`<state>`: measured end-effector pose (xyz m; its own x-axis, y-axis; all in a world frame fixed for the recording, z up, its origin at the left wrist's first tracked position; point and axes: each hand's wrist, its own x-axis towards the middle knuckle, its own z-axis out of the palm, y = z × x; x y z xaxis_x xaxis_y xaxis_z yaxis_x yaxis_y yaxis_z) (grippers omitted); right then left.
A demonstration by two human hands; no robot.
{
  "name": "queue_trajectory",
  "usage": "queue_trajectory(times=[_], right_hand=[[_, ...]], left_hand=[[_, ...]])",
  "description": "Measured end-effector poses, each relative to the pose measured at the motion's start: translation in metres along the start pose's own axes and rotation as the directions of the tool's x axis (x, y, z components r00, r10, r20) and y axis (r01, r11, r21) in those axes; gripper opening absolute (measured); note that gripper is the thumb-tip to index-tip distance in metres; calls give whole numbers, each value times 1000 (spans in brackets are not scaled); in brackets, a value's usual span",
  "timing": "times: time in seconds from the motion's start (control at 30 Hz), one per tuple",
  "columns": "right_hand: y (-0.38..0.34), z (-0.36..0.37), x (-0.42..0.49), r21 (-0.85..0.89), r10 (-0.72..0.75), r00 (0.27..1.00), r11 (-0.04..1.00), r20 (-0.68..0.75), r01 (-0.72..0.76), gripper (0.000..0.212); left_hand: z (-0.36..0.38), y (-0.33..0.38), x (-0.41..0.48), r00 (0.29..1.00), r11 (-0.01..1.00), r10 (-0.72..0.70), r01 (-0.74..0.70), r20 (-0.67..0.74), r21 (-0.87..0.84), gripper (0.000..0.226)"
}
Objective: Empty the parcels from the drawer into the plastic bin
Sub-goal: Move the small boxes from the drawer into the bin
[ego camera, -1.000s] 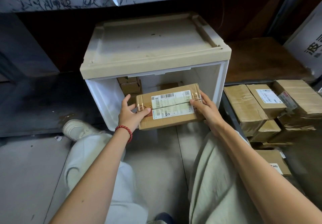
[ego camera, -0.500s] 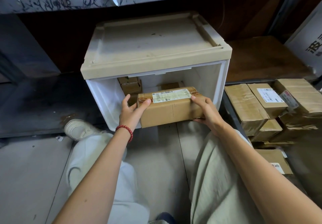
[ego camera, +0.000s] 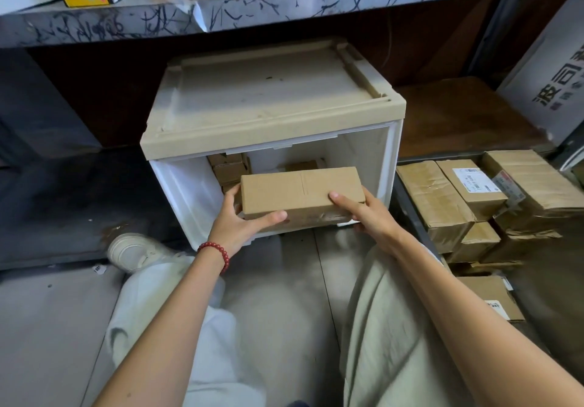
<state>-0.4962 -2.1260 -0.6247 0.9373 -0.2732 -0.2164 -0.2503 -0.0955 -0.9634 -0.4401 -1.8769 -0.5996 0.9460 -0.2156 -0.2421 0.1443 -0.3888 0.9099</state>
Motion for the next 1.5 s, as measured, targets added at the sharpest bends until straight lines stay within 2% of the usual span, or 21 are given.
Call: queue_trajectory(times=[0.03,0.1,0.2,0.3,0.47,0.53,0.7,0.87,0.97,1.03,1.13,1.2,1.33,1.5], right_hand=[[-2,-3,-2,-2,-26,1000,1000,10,26,79],[-5,-7,-5,-19,-80,997,997,14,81,81],[-9,-14,-10,-127,-158,985,981,-75,148,87],[-17,-29,-21,-10,-152,983,988,-101,152,82],[-26,-73,-47,37,-116,961,991,-249,129,87],[-24,-97,-61,42,-108,944,991,-313,128,80],[-2,-169,-102,39,-64,868,995,-493,95,84],[15,-231,-145,10,-12,742,1000,-670,26,77],[35,-260,-166,-28,17,714,998,-700,-52,79],[50,-275,-179,-53,46,710,992,-703,-118,82],[65,-291,-191,-111,102,745,967,-659,-231,75],[74,-299,-195,-161,147,759,935,-635,-316,82],[87,-313,-196,-219,252,765,864,-592,-454,97],[97,-318,-187,-290,386,777,770,-497,-568,106]], left_hand=[[-2,1,0,1000,999,10,-11,12,49,135],[-5,3,-3,999,992,41,-41,-2,121,125],[1,11,-6,996,982,87,-81,-25,169,112],[17,25,-10,991,972,131,-121,-37,202,108],[65,58,-17,977,964,212,-210,5,161,111],[90,71,-19,967,955,250,-256,58,152,108],[161,105,-25,925,915,297,-347,239,207,96],[230,122,-35,821,847,348,-482,454,222,88],[268,119,-40,766,753,362,-576,531,318,85],[287,114,-40,731,618,393,-659,558,428,79],[308,103,-36,667,389,447,-745,596,542,71],[318,95,-34,634,291,441,-770,635,567,67],[332,75,-33,607,225,411,-791,680,570,61],[338,49,-38,554,161,496,-815,669,557,55]])
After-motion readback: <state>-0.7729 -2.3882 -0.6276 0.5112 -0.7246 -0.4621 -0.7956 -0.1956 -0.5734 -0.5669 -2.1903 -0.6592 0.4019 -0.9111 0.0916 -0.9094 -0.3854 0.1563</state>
